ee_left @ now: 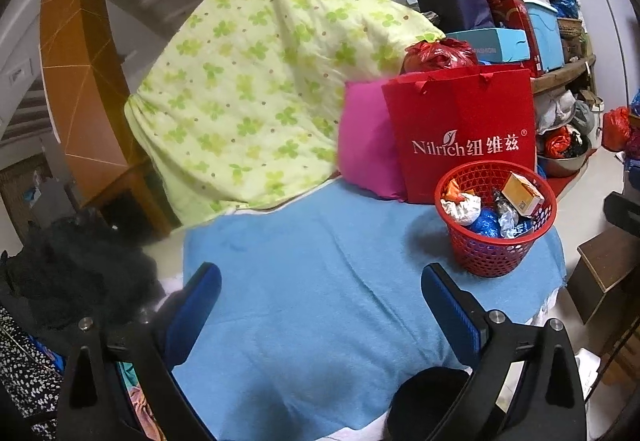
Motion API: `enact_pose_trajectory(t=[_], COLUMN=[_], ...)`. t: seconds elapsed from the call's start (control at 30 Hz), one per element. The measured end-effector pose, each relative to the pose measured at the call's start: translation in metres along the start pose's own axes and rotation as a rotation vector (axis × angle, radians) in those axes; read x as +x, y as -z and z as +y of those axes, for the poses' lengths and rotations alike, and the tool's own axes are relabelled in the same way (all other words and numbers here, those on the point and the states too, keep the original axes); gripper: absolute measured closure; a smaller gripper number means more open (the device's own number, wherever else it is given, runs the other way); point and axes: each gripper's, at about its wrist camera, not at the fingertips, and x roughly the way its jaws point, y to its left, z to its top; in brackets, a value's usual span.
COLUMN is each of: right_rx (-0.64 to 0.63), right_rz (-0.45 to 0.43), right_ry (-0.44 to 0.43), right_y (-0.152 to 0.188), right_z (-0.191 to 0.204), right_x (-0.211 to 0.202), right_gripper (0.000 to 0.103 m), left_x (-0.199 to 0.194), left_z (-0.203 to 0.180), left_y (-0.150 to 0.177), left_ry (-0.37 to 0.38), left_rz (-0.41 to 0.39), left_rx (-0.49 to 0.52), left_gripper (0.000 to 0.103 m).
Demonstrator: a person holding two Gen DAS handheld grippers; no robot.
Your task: Collect trash
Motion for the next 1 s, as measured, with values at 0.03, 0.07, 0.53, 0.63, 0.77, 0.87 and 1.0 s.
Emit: enact_pose_trajectory(t=[0.03, 0.07, 0.53, 0.63, 0.77, 0.87, 1.0], right_rx=[0.001, 0.003, -0.018, -0.025, -0.031, -0.031, -0.026], right_rz=[-0.002, -0.004, -0.020, -0.024, -0.029, -0.031, -0.045], right_ry=[0.003, 0.005, -0.006, -0.006, -0.003, -0.002, 0.005], right_y=[0.001, 0.001, 0.005, 0.006, 0.007, 0.007, 0.006], right_z=[-0.001, -0.003, 0.003, 0.005, 0.005, 0.005, 0.003], right_x=[-0.002, -0.004, -0.023, -0.026, -0.030, -0.031, -0.036], right_gripper=[0.033, 0.033, 0.033, 0.033, 0.033, 0.033, 0.033], left_x=[-0.002, -0.005, -0.030, -0.033, -0.035, -0.036, -0.039], left_z=[0.000, 0.000, 0.003, 0.003, 0.003, 0.002, 0.002], left_y=[0.000, -0.001, -0.003, -0.003, -0.003, -0.004, -0.004], left_ry=[-0.001, -0.002, -0.027, -0.030, -0.032, -0.030, -0.033], left_rz=[0.000, -0.001, -0.025, -0.031, -0.036, -0.037, -0.043], left_rx=[0.000, -0.001, -0.005, -0.004, -0.001, 0.001, 0.003], left_gripper=[0.003, 0.003, 0.003, 0.003, 0.003, 0.003, 0.003])
